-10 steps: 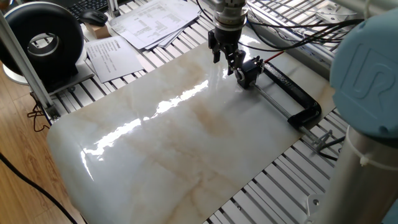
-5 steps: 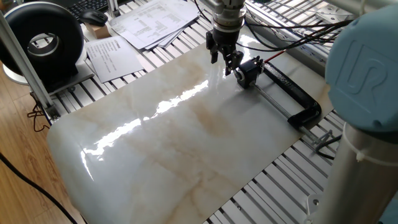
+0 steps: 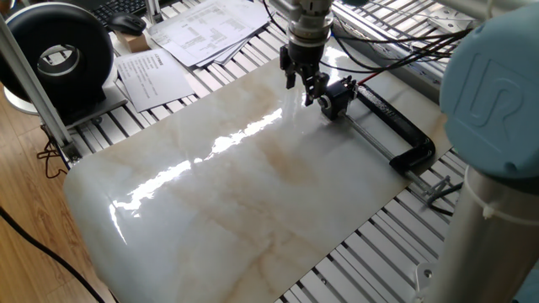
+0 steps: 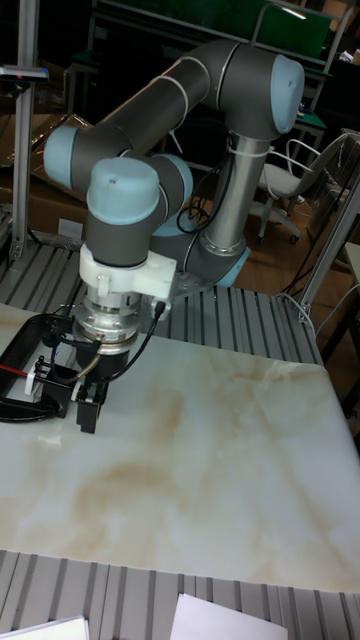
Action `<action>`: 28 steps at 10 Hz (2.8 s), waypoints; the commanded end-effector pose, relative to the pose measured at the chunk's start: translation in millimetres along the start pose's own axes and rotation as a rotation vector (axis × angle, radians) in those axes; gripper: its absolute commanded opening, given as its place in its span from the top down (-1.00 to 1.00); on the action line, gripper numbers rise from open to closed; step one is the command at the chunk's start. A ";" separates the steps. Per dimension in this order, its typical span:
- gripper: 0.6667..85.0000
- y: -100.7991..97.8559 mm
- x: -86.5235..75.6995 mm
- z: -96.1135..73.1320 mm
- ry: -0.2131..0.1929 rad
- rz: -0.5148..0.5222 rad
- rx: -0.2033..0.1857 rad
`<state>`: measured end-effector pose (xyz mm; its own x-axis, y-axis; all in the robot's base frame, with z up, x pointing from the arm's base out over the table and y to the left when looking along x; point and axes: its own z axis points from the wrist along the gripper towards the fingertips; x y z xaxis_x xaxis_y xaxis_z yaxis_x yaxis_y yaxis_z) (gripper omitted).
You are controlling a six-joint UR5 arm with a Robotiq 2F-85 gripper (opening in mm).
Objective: Sharpen the pencil with a pencil sharpener
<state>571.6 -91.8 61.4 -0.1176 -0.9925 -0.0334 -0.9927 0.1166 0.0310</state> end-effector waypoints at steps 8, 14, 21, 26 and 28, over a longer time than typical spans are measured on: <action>0.98 3.6 9.3 -19.0 0.017 0.072 0.024; 0.98 1.0 22.5 -1.3 0.020 0.046 0.037; 0.98 -19.0 4.0 41.0 -0.008 0.039 0.062; 0.98 -21.1 7.8 16.1 0.037 0.021 0.063; 0.98 -12.8 7.2 4.0 0.031 0.033 0.051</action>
<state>586.2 -101.9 40.8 -0.1413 -0.9900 0.0029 -0.9897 0.1411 -0.0250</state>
